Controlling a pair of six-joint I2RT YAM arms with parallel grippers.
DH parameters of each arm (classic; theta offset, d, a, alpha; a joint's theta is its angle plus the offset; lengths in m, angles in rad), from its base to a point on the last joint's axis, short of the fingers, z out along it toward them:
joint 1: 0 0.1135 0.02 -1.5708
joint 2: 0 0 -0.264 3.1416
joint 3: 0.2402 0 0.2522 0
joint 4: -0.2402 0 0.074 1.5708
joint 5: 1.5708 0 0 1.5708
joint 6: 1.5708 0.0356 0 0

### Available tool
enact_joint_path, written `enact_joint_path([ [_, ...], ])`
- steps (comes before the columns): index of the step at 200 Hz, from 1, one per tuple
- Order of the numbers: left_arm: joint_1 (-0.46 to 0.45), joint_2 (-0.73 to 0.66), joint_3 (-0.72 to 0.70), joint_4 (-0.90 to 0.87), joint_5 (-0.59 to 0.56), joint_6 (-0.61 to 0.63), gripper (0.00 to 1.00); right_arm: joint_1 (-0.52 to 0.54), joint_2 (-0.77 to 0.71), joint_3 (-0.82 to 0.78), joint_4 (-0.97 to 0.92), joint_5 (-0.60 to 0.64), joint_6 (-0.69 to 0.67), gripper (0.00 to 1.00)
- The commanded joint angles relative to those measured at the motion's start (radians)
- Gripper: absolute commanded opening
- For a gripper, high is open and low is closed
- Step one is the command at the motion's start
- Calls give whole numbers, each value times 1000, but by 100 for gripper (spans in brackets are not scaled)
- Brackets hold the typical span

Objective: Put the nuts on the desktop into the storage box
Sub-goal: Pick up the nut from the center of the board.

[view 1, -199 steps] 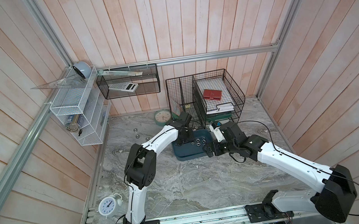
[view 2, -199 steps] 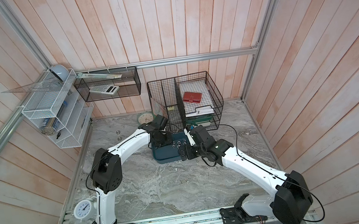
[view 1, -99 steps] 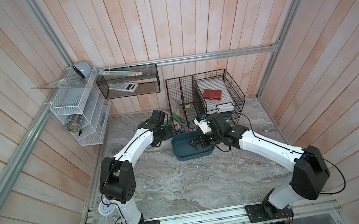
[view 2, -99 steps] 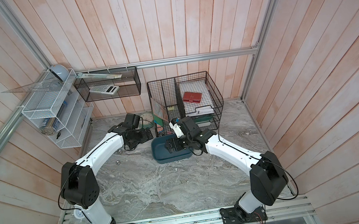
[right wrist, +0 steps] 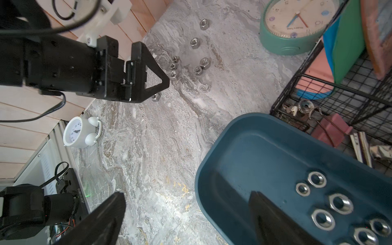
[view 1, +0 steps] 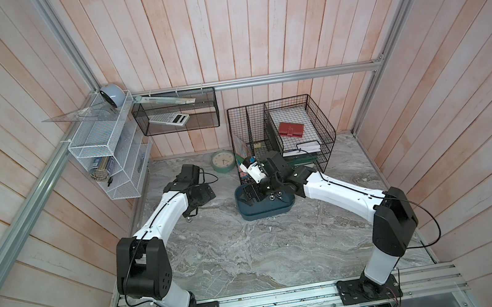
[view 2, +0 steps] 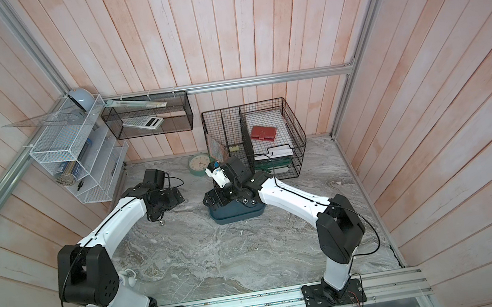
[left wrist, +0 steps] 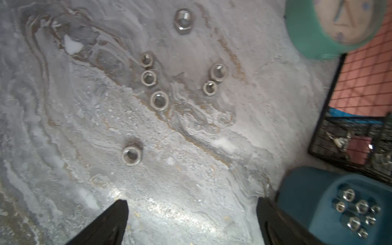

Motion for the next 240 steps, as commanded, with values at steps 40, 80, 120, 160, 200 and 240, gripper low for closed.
enact_joint_path([
  [40, 128, 43, -83, 60, 14, 41, 100, 12, -4, 22, -40, 12, -26, 98],
  [80, 155, 108, -76, 87, 15, 50, 89, 15, -10, 22, -52, 26, -23, 98],
  [120, 171, 157, -70, 112, 29, 57, 67, 15, -13, 22, -61, 38, -24, 98],
  [160, 171, 211, -58, 119, 35, 74, 60, 16, -18, 20, -66, 54, -27, 98],
  [200, 171, 233, -57, 131, 53, 70, 54, 14, -19, 18, -66, 63, -26, 98],
  [240, 171, 247, -57, 135, 64, 70, 34, 15, -20, 14, -65, 67, -24, 98],
])
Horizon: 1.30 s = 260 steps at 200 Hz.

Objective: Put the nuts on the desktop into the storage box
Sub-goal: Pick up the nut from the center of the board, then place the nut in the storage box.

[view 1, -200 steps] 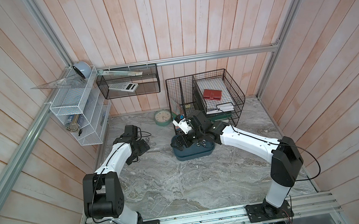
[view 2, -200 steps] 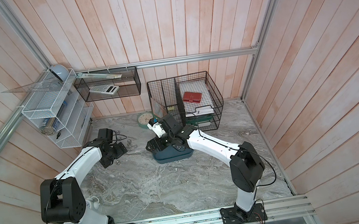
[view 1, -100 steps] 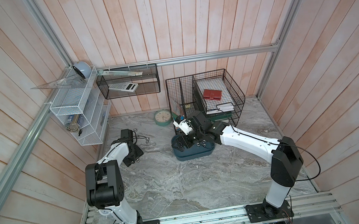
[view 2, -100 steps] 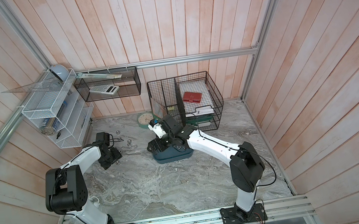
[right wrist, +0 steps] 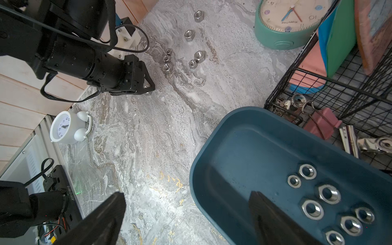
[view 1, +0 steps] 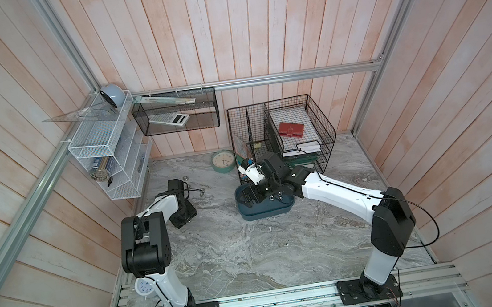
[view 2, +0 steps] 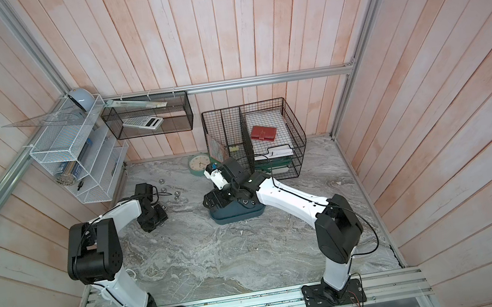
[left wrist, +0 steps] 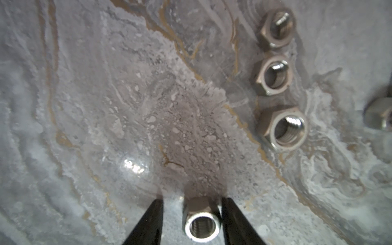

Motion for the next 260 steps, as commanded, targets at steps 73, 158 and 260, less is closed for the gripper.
enact_joint_path([
  [73, 1, -3, 9, 3, 36, 4, 23, 6, -21, 5, -15, 16, -3, 98],
  [158, -113, -95, 106, -74, 8, -16, 27, 5, -85, -73, 12, 69, 24, 98],
  [260, -403, 22, 428, -138, 47, -58, 28, -22, -281, -292, 34, 199, 91, 98],
])
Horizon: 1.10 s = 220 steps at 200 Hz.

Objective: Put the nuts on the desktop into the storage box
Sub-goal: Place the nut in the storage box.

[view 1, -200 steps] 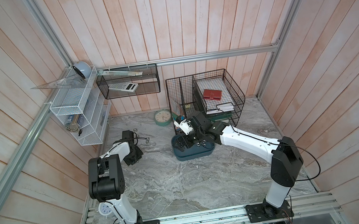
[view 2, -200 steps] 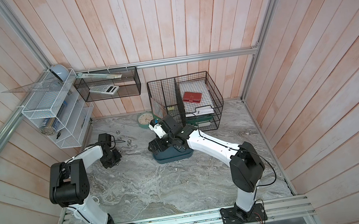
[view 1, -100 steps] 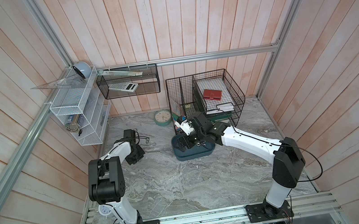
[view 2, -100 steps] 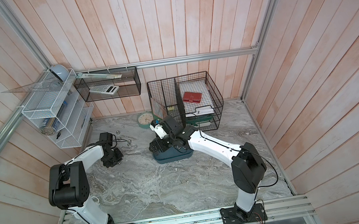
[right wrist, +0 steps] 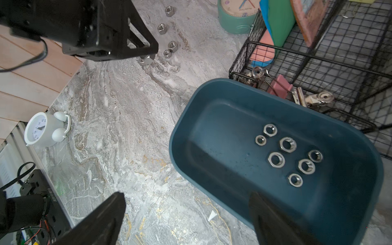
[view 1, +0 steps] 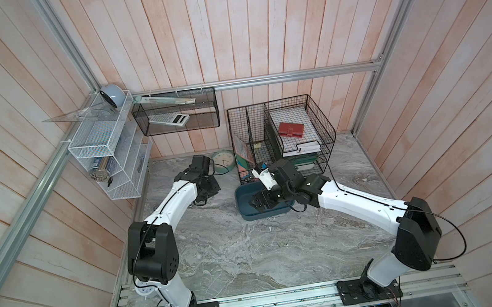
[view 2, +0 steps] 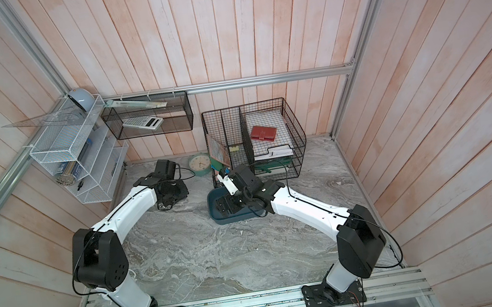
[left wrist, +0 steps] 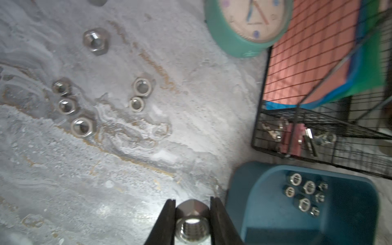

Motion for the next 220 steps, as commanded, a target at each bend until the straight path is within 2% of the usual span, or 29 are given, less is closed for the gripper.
enact_joint_path([
  [1, -55, 64, 74, -27, 20, -13, 28, -14, -60, -47, 5, 58, 31, 98],
  [50, -175, 201, 202, -30, 52, -13, 28, -35, -165, -137, -19, 122, 52, 98],
  [118, -269, 380, 295, 3, 109, -14, 28, -44, -266, -205, -56, 178, 80, 98],
  [220, -275, 544, 428, -14, 55, 0, 29, -45, -319, -226, -82, 209, 98, 98],
])
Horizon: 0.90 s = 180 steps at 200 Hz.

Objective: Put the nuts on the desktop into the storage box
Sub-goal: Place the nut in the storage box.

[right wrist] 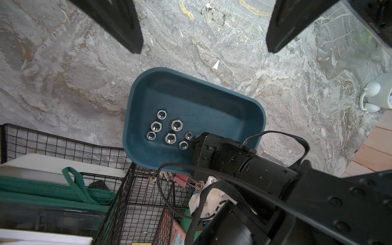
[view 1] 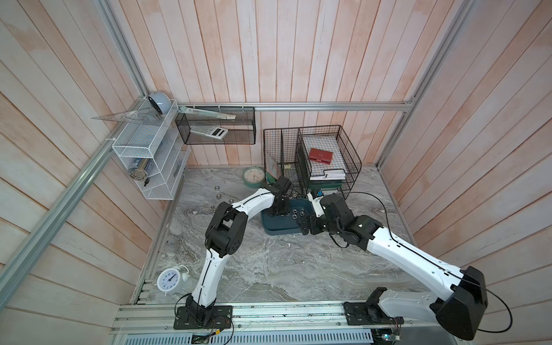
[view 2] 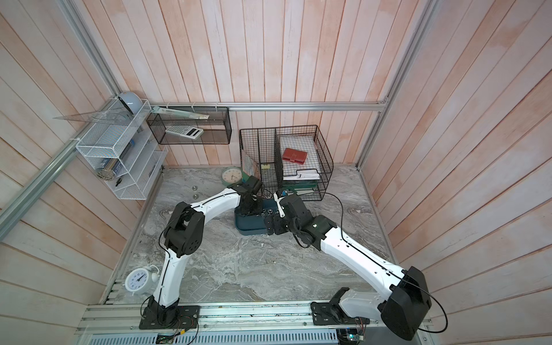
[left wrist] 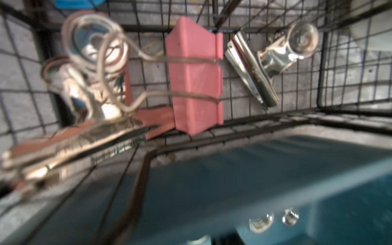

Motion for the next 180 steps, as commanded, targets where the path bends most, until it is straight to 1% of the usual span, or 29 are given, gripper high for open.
enact_joint_path([
  [1, 5, 30, 52, -8, -34, 5, 29, -4, -21, -7, -28, 26, 16, 98],
  [35, 10, 44, 70, -18, -41, 9, 30, -4, -21, -7, -27, 27, 17, 98],
  [44, 10, 42, 66, -20, -42, 11, 33, -3, -18, -6, -26, 28, 17, 98],
  [56, 11, 38, 63, -21, -39, 13, 39, -4, -15, -5, -23, 26, 16, 98],
  [70, 11, 31, 56, -21, -38, 14, 41, -5, -9, -2, -20, 24, 13, 98],
  [81, 11, 25, 55, -21, -36, 14, 46, -4, -4, 1, -18, 23, 11, 98],
  [99, 13, 8, 50, -28, -31, 14, 49, -4, 4, 3, -13, 18, 9, 98],
  [118, 13, -27, 31, -27, -28, 11, 55, -4, 10, 6, -9, 16, 8, 98],
  [128, 11, -47, 21, -28, -28, 12, 58, -5, 11, 7, -9, 17, 8, 98],
  [139, 12, -68, 11, -28, -25, 12, 66, -5, 13, 7, -5, 19, 7, 98],
  [143, 12, -76, 5, -28, -25, 12, 73, -5, 13, 7, -5, 18, 8, 98],
  [145, 12, -80, 5, -27, -23, 11, 74, -4, 13, 8, -5, 18, 9, 98],
  [152, 11, -91, -2, -27, -20, 12, 76, -4, 16, 8, -3, 19, 8, 98],
  [159, 11, -101, -7, -28, -17, 12, 82, -4, 17, 10, -1, 18, 8, 98],
  [173, 12, -121, -12, -28, -14, 9, 84, -4, 22, 13, 2, 16, 7, 98],
  [180, 12, -131, -14, -31, -11, 8, 87, -5, 26, 15, 4, 14, 7, 98],
])
